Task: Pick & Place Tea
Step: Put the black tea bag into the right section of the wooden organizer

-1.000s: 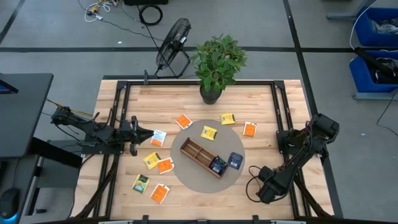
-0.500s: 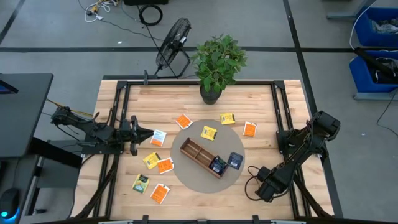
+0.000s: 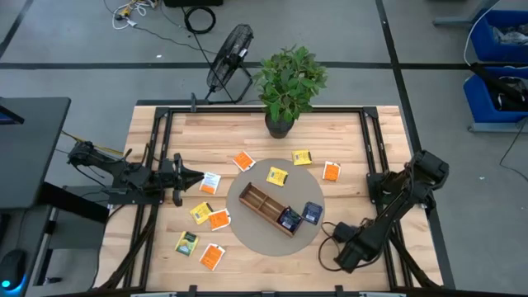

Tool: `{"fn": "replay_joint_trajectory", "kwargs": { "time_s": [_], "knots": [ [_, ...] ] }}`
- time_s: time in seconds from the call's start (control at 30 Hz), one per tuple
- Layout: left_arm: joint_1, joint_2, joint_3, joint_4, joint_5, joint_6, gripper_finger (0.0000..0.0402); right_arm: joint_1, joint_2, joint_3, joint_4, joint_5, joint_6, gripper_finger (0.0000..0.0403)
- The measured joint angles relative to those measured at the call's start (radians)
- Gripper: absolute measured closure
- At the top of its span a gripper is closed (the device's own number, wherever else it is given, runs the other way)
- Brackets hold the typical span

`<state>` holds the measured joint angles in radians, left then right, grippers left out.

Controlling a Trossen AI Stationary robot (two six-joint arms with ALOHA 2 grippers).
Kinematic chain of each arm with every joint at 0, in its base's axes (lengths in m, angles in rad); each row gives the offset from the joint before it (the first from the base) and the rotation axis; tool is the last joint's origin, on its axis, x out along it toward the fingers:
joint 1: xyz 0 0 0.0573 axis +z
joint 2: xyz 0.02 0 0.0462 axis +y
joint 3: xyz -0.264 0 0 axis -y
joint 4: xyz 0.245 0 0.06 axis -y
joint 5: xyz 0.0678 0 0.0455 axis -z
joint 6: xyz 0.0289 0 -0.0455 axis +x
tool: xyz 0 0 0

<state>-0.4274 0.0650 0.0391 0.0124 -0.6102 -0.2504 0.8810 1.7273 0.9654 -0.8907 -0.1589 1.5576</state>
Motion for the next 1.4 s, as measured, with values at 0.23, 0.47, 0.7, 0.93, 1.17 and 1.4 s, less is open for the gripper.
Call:
{"fn": "replay_joint_trajectory", "kwargs": {
  "time_s": [0.23,0.47,0.7,0.93,1.17,1.4],
  "knots": [
    [0.000,0.000,0.000,0.000,0.000,-0.001,0.0344,-0.075,-0.001,0.116,-0.064,0.079,-0.106,0.0402],
    [0.000,0.000,0.000,0.000,0.000,-0.001,0.0344,-0.137,-0.003,0.214,-0.087,0.097,-0.239,0.0402],
    [0.000,0.000,0.000,0.000,0.000,0.000,0.0344,-0.173,-0.005,0.326,-0.228,0.128,-0.326,0.0403],
    [0.000,0.000,0.000,0.000,0.000,0.000,0.0344,-0.223,-0.005,0.430,-0.333,0.142,-0.429,0.0403],
    [0.000,0.000,0.000,0.000,0.000,0.001,0.0344,-0.284,-0.006,0.525,-0.408,0.195,-0.563,0.0403],
    [0.000,0.000,0.000,0.000,0.000,0.002,0.0344,-0.371,-0.006,0.602,-0.433,0.205,-0.716,0.0403]
  ]
}}
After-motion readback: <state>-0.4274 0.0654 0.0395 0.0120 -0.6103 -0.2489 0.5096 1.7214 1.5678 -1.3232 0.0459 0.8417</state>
